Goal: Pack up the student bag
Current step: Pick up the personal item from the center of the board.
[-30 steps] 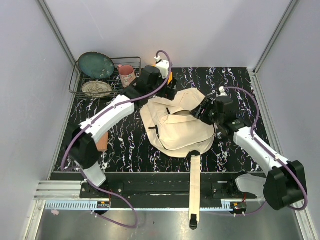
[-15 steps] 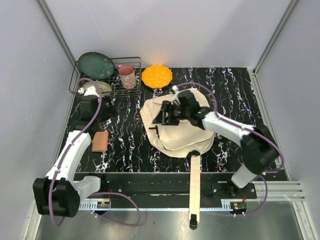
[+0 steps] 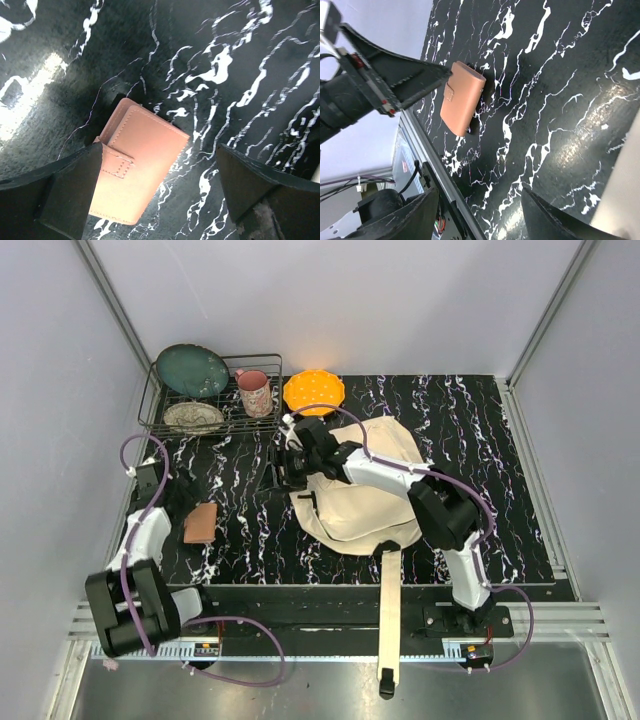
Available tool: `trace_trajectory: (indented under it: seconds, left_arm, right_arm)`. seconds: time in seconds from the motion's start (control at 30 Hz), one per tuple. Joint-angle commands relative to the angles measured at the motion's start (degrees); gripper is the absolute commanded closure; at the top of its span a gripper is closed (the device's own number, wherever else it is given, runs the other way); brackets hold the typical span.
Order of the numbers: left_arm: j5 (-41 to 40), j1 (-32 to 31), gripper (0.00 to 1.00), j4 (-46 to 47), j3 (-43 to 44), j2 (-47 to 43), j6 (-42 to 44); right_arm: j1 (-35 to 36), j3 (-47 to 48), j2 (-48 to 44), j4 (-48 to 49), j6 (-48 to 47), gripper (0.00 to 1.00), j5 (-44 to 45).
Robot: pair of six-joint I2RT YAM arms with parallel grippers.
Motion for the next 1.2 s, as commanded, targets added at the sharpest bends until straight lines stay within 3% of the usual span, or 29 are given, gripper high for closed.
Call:
trace_trajectory:
  seconds: [0.0, 0.27, 0.37, 0.73, 1.0, 1.17]
  left_arm:
    - [3.95, 1.29, 0.01, 6.88, -0.4, 6.56, -1.31]
    - [4.31, 1.55, 0.01, 11.56, -0.4, 13.69, -0.79]
    - [7.91, 1.29, 0.01, 12.6, -2.75, 15.02, -1.3]
    - [15.11, 1.02, 0.01, 17.18, -13.4, 4.4, -7.81]
    - [7.93, 1.02, 0.01, 2.08, -11.56, -10.8, -6.23]
    - [6.07, 0.94, 0.01, -3.38, -9.89, -14.87, -6.93]
  right_arm:
    - [1.14, 4.22, 3.01, 0.09, 2.25, 0.28, -3.29]
    - [1.49, 3.16, 4.33, 0.19, 2.09, 0.27, -4.88]
    - [1.49, 2.38, 4.77, 0.8, 3.31, 0.27, -6.8]
    - [4.99, 3.25, 10.48, 5.99, 12.1, 0.27, -7.25]
    - [9.13, -0.26, 10.92, 11.7, 18.6, 0.26, -1.63]
    - [11.5, 1.05, 11.71, 10.66, 21.42, 0.25, 2.93]
